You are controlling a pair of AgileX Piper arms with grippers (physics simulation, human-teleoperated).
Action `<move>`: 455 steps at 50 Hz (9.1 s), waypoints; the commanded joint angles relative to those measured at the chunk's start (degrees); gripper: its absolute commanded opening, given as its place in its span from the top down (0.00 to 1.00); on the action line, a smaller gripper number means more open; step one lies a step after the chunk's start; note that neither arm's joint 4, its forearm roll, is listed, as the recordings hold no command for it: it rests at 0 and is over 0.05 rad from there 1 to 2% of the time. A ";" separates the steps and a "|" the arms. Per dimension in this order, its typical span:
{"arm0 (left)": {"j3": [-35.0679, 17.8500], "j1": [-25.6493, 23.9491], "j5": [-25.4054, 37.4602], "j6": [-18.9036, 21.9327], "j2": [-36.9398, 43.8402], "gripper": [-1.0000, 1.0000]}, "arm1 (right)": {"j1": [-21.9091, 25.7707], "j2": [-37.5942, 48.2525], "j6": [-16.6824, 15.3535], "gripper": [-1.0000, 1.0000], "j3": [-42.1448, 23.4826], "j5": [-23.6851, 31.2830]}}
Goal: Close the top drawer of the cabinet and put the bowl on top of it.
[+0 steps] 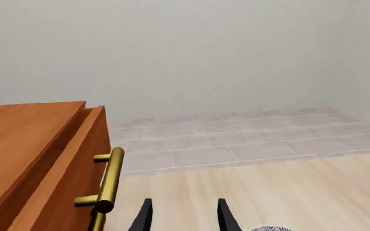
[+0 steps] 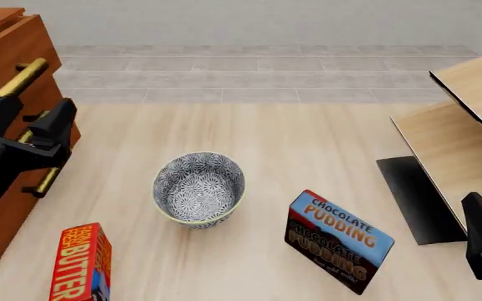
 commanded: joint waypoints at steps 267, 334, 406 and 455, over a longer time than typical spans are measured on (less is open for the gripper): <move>-26.35 -14.27 41.29 -18.18 35.03 0.00 | -0.50 3.26 2.13 0.00 0.14 -1.94; -21.13 -17.32 31.10 -23.46 46.36 0.00 | -1.05 3.53 2.30 0.00 0.14 -2.27; -39.46 -14.10 55.64 -29.84 17.72 1.00 | -1.21 3.70 2.80 0.00 0.14 -2.37; -74.39 16.39 91.93 -37.20 21.68 1.00 | -1.05 2.58 2.81 0.00 0.14 -1.43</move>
